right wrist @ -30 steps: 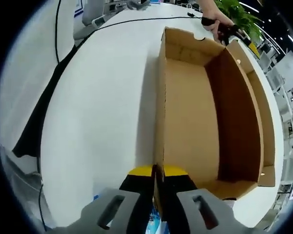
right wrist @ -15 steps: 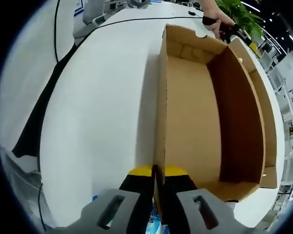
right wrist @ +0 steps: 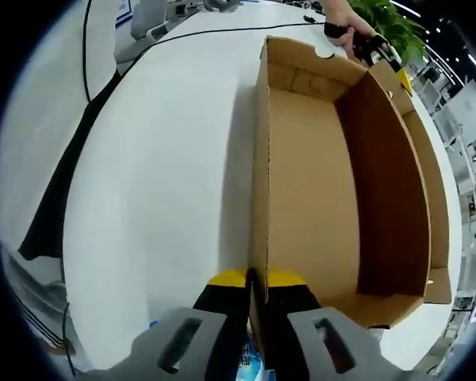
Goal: Operate the shoe box by opening the lid, removing the specified soft item, and placing it in the target area until the item is outside and the box remains undamaged.
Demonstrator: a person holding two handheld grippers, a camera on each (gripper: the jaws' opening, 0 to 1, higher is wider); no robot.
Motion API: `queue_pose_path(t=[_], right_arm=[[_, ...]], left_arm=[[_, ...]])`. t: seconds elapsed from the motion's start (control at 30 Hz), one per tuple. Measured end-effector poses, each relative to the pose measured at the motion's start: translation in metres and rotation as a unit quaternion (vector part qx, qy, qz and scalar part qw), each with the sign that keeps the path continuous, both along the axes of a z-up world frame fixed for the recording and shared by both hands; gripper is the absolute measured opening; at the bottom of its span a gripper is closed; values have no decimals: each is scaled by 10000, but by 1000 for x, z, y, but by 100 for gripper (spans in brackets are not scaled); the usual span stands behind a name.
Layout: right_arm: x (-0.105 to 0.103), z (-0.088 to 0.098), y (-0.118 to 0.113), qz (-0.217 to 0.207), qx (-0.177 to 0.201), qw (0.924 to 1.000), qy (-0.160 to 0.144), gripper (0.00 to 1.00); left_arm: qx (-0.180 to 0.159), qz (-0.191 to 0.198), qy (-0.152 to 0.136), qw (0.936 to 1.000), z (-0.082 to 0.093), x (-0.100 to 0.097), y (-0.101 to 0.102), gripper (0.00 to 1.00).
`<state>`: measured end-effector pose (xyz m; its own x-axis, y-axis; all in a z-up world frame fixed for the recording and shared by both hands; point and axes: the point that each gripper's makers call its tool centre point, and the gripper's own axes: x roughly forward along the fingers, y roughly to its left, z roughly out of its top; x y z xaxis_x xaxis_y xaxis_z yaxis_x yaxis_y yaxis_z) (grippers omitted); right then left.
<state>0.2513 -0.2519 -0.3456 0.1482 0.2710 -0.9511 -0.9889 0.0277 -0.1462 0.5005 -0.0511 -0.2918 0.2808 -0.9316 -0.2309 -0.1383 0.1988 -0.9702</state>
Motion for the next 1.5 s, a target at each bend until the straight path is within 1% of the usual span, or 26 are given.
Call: queue_pose_path(t=[0.07,0.17,0.2,0.27,0.33,0.37,0.47,0.5,0.57,0.7,0.77,0.87,0.9,0.93,0.97,1.0,1.03,1.1,1.17,1.23,1.33,1.37,1.4,1.43,1.5], right_arm=[[0,0,0,-5,-11,10000,-32,2],[0,0,0,29,-24,10000,-9,2],[0,0,0,41,-26,10000,6,2],[0,0,0,51,-32,10000,20,2],[0,-1,0,42,-38,10000,39,1],[0,-1,0,0,-44,10000,43,2],[1,-1,0,-48,-53,10000,36,2],[1,-2,-1,-90,-44,9999,27,2],[1,-1,0,-35,-34,10000,-33,2],[1,-2,0,-63,-36,10000,-34,2],[1,-2,0,-155,-18,9999,1,1],[1,-3,1,-281,2,9996,67,0],[1,-4,0,-296,14,9995,51,0],[1,-4,0,-306,21,9995,50,0],[1,-4,0,-316,31,9995,47,0],[0,-4,0,-289,28,9996,25,0],[0,-4,0,-287,27,9996,22,0],[1,-5,-2,-420,-28,9991,33,0],[1,-5,-2,-532,-15,9986,55,0],[1,-6,-2,-523,-40,9986,24,0],[1,-8,-2,-627,-67,9980,25,0],[1,-7,-2,-627,-68,9980,8,0],[1,-7,-2,-727,-44,9973,19,0],[1,-7,-2,-731,-39,9973,9,0],[1,-8,-3,-763,-41,9971,-14,0]], left_arm=[[-31,6,17,10000,2,0,0,28],[60,-35,-162,9998,8,0,-2,28],[128,-72,-340,9993,10,1,-2,28],[155,-116,-446,9988,16,0,-2,27],[216,-142,-640,9976,21,0,-1,27],[210,-147,-683,9973,24,-1,-1,27],[325,-92,-1178,9925,34,-1,1,26],[329,-84,-1186,9924,36,-2,2,26],[379,-76,-1198,9920,37,-4,4,26],[440,-70,-1268,9909,41,-6,4,25],[511,-25,-1502,9873,45,-6,3,25],[425,75,-1729,9840,58,-8,-2,25],[359,96,-1768,9835,62,-9,-4,25],[361,105,-1719,9844,63,-10,-4,25],[354,106,-1736,9841,65,-11,-5,25],[400,101,-1996,9790,69,-13,-4,25],[401,81,-2162,9755,72,-15,-3,25],[371,96,-2143,9760,75,-19,-3,25],[396,124,-2198,9747,78,-23,-2,25],[425,152,-2353,9709,83,-26,-1,25],[529,170,-2611,9637,89,-33,-1,24],[541,187,-2655,9624,91,-35,-1,24],[541,218,-2686,9615,94,-38,-1,24],[544,226,-2693,9613,95,-39,-1,24],[612,286,-2767,9586,98,-43,0,24]])
